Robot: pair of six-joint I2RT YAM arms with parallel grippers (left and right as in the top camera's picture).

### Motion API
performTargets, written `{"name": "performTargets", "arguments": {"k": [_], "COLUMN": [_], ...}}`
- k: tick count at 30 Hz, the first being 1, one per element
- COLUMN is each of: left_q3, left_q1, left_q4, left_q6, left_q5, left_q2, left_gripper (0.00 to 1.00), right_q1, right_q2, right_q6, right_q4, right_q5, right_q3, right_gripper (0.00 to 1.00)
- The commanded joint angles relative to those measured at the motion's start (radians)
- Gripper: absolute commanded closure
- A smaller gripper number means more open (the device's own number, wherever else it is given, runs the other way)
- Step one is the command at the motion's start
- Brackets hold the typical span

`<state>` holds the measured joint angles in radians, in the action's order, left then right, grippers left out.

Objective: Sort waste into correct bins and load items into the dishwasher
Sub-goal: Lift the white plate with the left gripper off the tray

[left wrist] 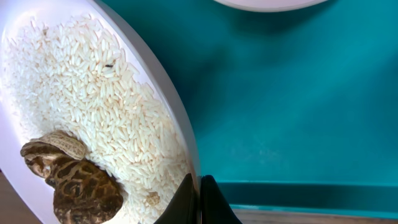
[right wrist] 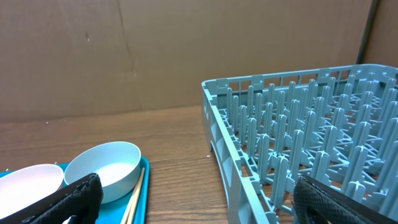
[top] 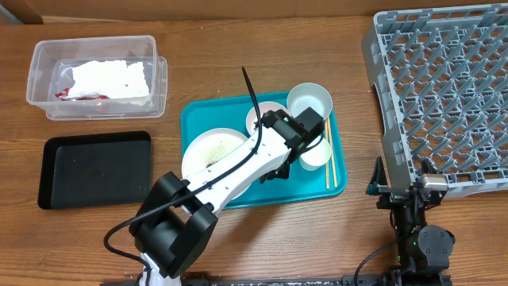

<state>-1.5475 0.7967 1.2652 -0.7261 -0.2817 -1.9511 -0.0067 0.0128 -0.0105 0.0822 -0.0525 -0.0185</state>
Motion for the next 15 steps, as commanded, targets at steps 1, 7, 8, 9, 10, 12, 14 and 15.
{"name": "performTargets", "arguments": {"k": [1, 7, 8, 9, 10, 12, 14, 15], "left_q3": [-0.050, -0.093, -0.102, -0.113, -0.125, -0.152, -0.180, -0.191], "left_q1": [-0.014, -0.079, -0.093, -0.108, -0.123, -0.156, -0.191, -0.207], "left_q4": [0.030, 0.090, 0.096, 0.103, 0.114, 0.136, 0.154, 0.160], "left_q6": [-0.014, -0.014, -0.014, -0.014, -0.014, -0.014, -0.012, -0.007], "left_q5": [-0.040, -0.032, -0.031, -0.031, -0.031, -0.030, -0.030, -0.030], "left_q2": [-0.006, 0.003, 0.003, 0.005, 0.005, 0.005, 0.005, 0.005], "left_gripper": [0.96, 0.96, 0.96, 0.96, 0.96, 0.96, 0.96, 0.96], "right_q1": [-0.002, -0.002, -0.002, -0.002, -0.002, -0.002, -0.002, -0.002], "right_q2": [-0.010, -0.010, -0.010, -0.010, -0.010, -0.010, -0.010, -0.010], "right_q6": [0.003, 0.003, 0.003, 0.003, 0.003, 0.003, 0.003, 0.003], "right_q4": [-0.005, -0.005, -0.005, -0.005, -0.005, -0.005, -0.005, -0.005], "right_q5": [-0.006, -0.006, -0.006, -0.006, -0.006, -0.006, -0.006, -0.006], "right_q3": [0.011, 0.011, 0.011, 0.011, 0.011, 0.011, 0.011, 0.011], "right_gripper": [0.00, 0.00, 0.00, 0.00, 0.00, 0.00, 0.00, 0.00]}}
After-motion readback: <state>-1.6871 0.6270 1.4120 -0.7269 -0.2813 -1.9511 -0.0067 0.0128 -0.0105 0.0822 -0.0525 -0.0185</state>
